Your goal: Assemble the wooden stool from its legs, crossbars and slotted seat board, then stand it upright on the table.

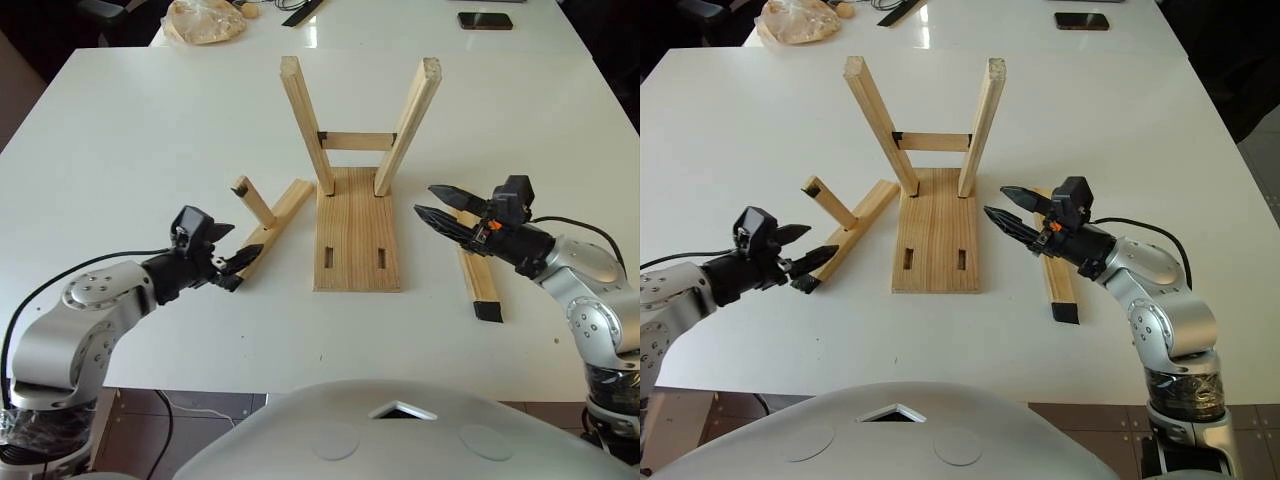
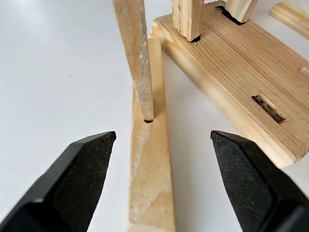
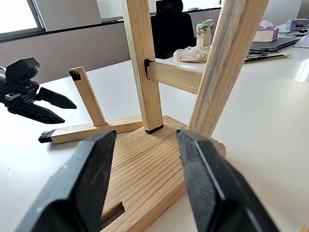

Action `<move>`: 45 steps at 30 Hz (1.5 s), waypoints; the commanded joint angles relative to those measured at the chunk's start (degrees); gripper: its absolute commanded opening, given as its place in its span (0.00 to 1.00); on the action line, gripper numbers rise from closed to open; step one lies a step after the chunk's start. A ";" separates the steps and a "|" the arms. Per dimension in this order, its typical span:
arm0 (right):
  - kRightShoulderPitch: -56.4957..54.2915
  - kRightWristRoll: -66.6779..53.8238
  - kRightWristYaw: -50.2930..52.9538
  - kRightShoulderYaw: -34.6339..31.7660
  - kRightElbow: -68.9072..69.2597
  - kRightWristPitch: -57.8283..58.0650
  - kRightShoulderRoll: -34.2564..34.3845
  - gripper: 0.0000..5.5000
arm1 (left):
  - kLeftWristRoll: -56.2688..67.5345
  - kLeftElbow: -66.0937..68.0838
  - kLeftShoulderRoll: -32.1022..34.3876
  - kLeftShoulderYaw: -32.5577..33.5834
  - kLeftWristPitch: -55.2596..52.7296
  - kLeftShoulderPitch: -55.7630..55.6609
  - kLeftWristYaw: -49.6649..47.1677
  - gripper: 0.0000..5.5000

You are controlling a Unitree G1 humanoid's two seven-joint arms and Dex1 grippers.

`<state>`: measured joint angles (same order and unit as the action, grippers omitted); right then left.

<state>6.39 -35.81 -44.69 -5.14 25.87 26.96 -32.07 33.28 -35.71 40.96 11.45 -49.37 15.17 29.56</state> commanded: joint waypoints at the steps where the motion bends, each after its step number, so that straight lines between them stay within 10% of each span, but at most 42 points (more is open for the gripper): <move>1: -0.64 -0.23 -0.17 -0.91 -0.14 0.42 -0.94 0.42 | -6.52 0.77 -1.65 -4.40 3.21 0.40 -3.95 0.67; 15: -1.45 0.76 -1.08 0.40 -1.77 0.13 -1.23 0.42 | -18.03 10.80 -7.46 -11.46 15.20 2.74 -5.98 0.67; 25: -2.35 1.11 -1.48 0.60 -2.36 0.24 -1.22 0.42 | -19.18 12.46 -9.76 -11.30 18.30 2.59 -5.73 0.37; 34: -4.82 -0.80 -1.97 -0.81 -2.01 1.41 -1.81 0.42 | -12.86 14.76 -13.47 1.02 22.30 -6.88 -7.52 0.36; 39: -12.47 -14.00 1.59 -5.86 4.27 7.59 -1.91 0.42 | 10.77 6.30 -12.84 13.05 18.92 -22.02 -6.33 0.36; 45: -24.08 -36.73 5.64 -11.49 3.68 12.66 -3.72 0.48 | 44.61 -5.88 -6.81 8.25 11.12 -27.48 0.50 0.36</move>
<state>-8.85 -57.12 -41.01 -12.05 28.50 34.58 -33.83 57.50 -32.27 28.16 22.85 -32.12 -6.81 24.24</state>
